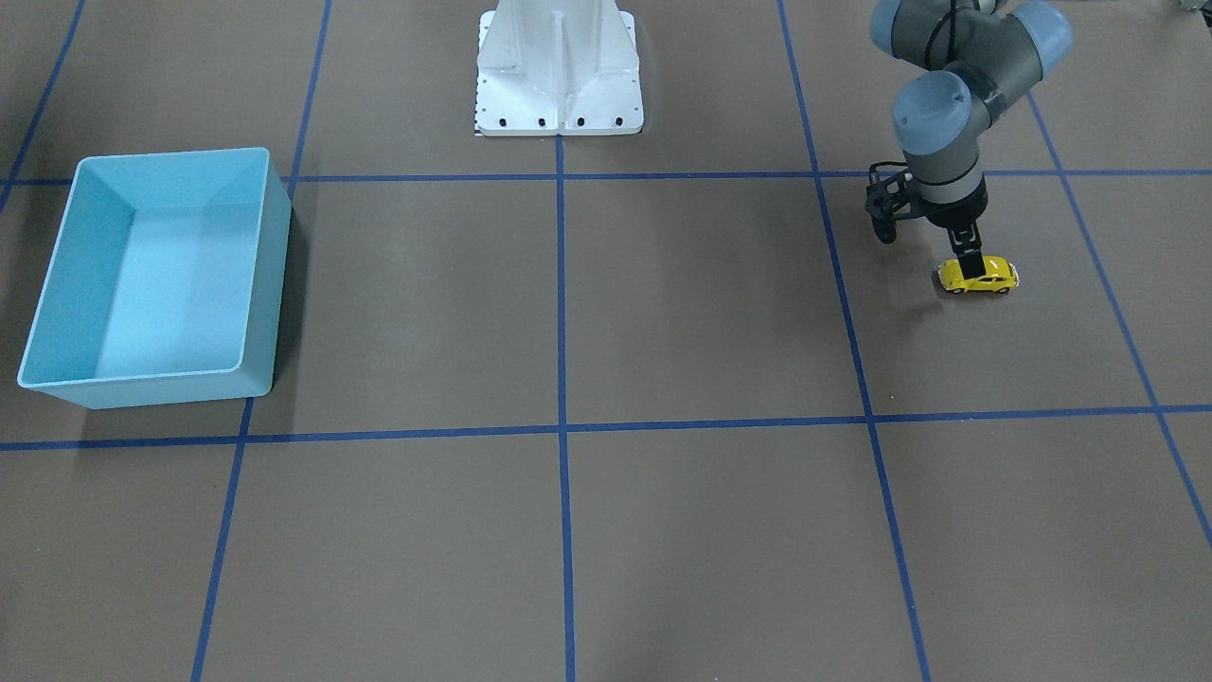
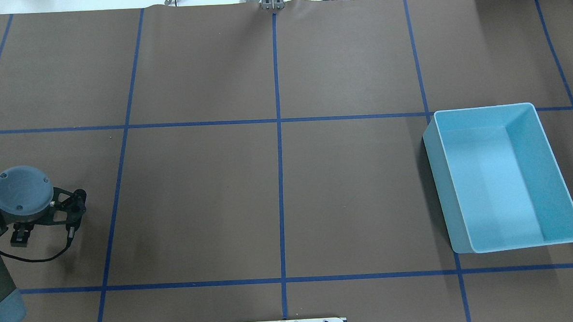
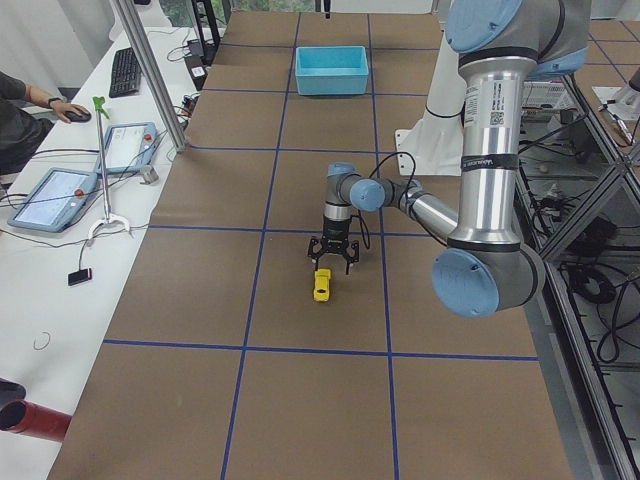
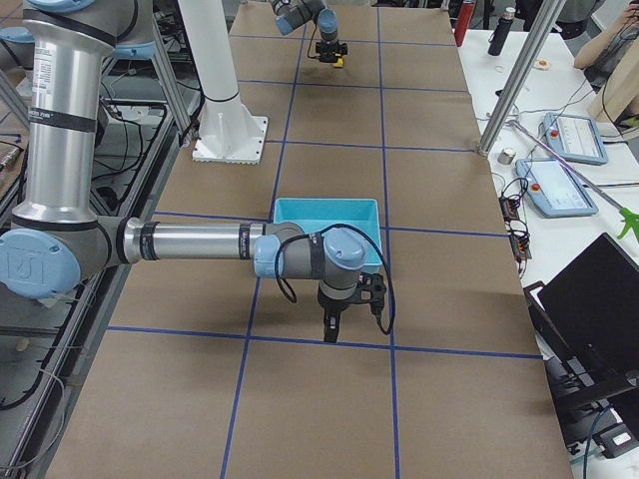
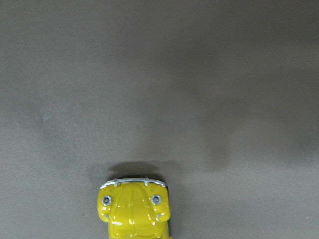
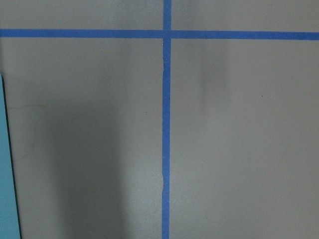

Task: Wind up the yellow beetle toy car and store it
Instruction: 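Press the car with the left gripper and roll it toward the table center, then drag the car back toward its start with the left gripper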

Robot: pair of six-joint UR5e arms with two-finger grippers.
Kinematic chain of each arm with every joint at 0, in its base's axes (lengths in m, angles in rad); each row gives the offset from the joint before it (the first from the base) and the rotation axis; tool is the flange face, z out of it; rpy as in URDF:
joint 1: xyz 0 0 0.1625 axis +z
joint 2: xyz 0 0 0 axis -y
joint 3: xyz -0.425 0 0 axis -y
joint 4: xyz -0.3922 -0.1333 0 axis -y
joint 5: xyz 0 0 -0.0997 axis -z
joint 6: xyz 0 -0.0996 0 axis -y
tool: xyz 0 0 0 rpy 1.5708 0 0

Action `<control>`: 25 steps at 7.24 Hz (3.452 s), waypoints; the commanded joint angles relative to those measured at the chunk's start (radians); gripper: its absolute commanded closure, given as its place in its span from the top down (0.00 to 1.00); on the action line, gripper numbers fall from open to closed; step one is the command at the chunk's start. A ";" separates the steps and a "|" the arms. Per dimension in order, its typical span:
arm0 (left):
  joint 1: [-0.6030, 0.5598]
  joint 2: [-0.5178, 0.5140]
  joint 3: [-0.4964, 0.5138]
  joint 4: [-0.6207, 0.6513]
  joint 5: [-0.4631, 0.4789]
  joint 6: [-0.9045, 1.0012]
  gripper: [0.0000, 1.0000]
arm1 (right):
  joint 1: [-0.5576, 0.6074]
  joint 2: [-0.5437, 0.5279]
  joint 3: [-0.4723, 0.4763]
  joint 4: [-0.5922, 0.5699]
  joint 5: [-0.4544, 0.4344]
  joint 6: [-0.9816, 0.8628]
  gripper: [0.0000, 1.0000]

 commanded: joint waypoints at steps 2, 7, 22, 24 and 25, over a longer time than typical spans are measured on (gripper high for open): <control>0.004 -0.004 0.009 -0.006 0.050 0.000 0.99 | 0.000 0.000 0.000 0.000 0.000 0.001 1.00; 0.010 -0.048 0.075 -0.006 0.048 -0.011 0.99 | 0.000 0.003 0.000 0.000 0.000 0.000 1.00; -0.032 -0.300 0.107 0.024 -0.160 -0.120 0.00 | 0.000 0.014 -0.001 0.003 0.000 0.000 1.00; -0.042 -0.298 0.112 0.024 -0.171 -0.118 0.00 | 0.000 0.012 -0.001 0.003 0.000 0.000 1.00; -0.052 -0.298 0.118 0.024 -0.174 -0.114 0.00 | 0.000 0.012 -0.001 0.003 0.000 0.000 1.00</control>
